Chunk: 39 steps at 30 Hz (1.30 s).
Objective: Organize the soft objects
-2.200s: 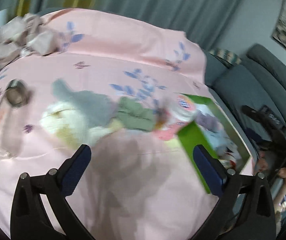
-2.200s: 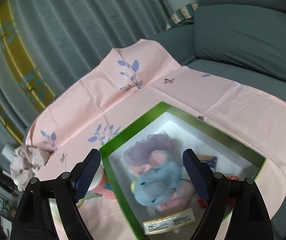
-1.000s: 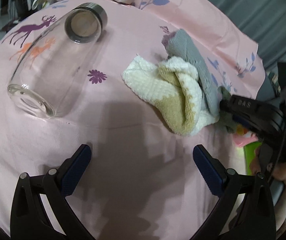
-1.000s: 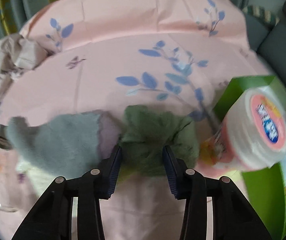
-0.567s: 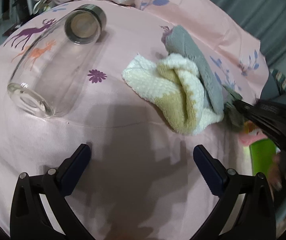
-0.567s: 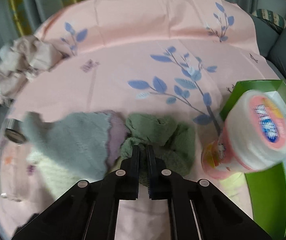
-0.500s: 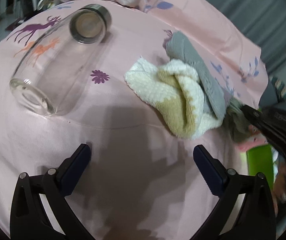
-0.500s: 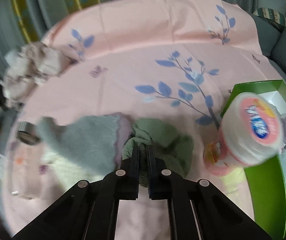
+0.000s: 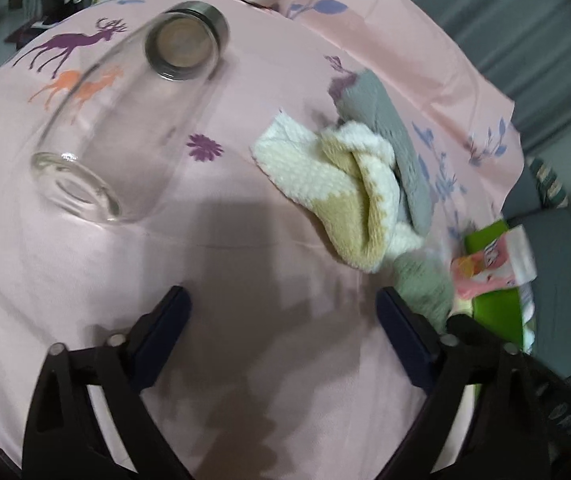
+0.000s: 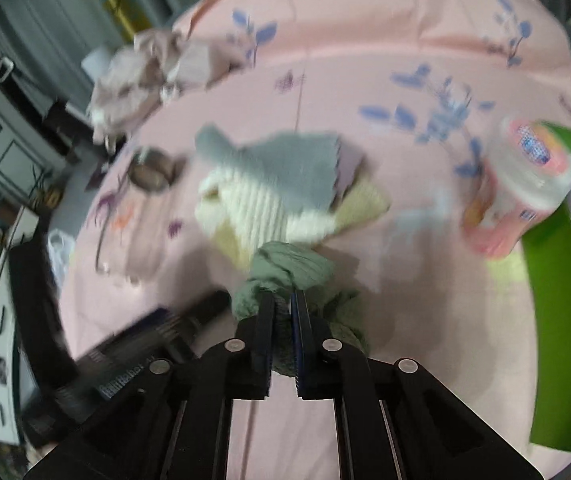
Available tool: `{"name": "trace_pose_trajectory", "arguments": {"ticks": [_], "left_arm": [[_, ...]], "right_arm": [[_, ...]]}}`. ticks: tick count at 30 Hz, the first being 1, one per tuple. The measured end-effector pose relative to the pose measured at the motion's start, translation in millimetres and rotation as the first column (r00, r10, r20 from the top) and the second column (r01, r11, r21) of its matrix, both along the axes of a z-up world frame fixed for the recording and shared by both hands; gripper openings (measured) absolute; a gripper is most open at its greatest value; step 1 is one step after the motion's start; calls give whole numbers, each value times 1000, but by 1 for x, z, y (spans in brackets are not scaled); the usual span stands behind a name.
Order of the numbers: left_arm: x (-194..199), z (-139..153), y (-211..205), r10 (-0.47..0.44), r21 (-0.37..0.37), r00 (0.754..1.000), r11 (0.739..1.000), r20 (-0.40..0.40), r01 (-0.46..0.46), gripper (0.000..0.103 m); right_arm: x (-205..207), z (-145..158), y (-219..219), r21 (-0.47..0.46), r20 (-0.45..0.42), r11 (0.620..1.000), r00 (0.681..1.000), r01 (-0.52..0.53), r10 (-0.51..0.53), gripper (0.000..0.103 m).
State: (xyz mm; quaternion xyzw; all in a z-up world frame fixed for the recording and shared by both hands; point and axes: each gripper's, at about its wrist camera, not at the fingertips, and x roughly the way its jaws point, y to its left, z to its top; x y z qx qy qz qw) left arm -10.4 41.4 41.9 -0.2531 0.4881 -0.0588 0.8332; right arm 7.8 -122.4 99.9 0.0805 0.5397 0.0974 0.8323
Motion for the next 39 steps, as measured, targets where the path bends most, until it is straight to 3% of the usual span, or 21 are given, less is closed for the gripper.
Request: {"name": "trace_pose_trajectory", "arguments": {"ticks": [3, 5, 7, 9, 11, 13, 16, 18, 21, 24, 27, 29, 33, 39], "left_arm": [[-6, 10, 6, 5, -12, 999, 1000, 38, -4, 88], [-11, 20, 5, -9, -5, 997, 1000, 78, 10, 84], [-16, 27, 3, -34, -5, 993, 999, 114, 35, 83], [-18, 33, -3, -65, 22, 990, 998, 122, 63, 73], [-17, 31, -11, -100, 23, 989, 995, 110, 98, 64], [-17, 26, -17, -152, -24, 985, 988, 83, 154, 58], [-14, 13, -34, -261, -105, 965, 959, 18, 262, 57], [-13, 4, -43, -297, -115, 955, 949, -22, 293, 57], [-9, -9, -48, -312, -158, 947, 941, -70, 299, 56], [-8, -10, -46, -306, -194, 950, 938, -63, 289, 56], [-6, -13, -49, -309, -204, 949, 935, -70, 289, 43], [-6, -14, -53, -327, -216, 942, 927, -72, 306, 33], [-3, -15, -57, -339, -209, 939, 924, -54, 322, 27], [-6, -2, -65, -358, -177, 933, 916, 43, 360, 23]], "right_arm": [[-1, 2, -1, -7, -12, 1000, 1000, 10, -10, 12], [-6, 8, -6, -4, 5, 1000, 1000, 24, -24, 26], [-10, 13, -14, 16, 17, 999, 999, 47, -47, 62], [-15, 17, -25, 65, 29, 994, 996, 83, -85, 73], [-16, 17, -35, 107, 26, 988, 993, 113, -116, 73], [-13, 10, -41, 135, -10, 982, 991, 132, -132, 73], [-4, -7, -43, 185, -85, 972, 988, 146, -132, 73], [0, -20, -41, 203, -129, 969, 985, 140, -115, 73], [5, -37, -36, 203, -183, 967, 976, 153, -116, 73], [7, -41, -26, 153, -157, 979, 982, 131, -107, 73], [9, -50, -24, 146, -181, 981, 979, 124, -97, 72], [10, -56, -20, 154, -183, 984, 981, 90, -61, 64], [12, -60, -16, 183, -166, 982, 986, 53, -22, 43], [9, -57, -19, 239, -148, 970, 989, 46, -11, 36]]}}
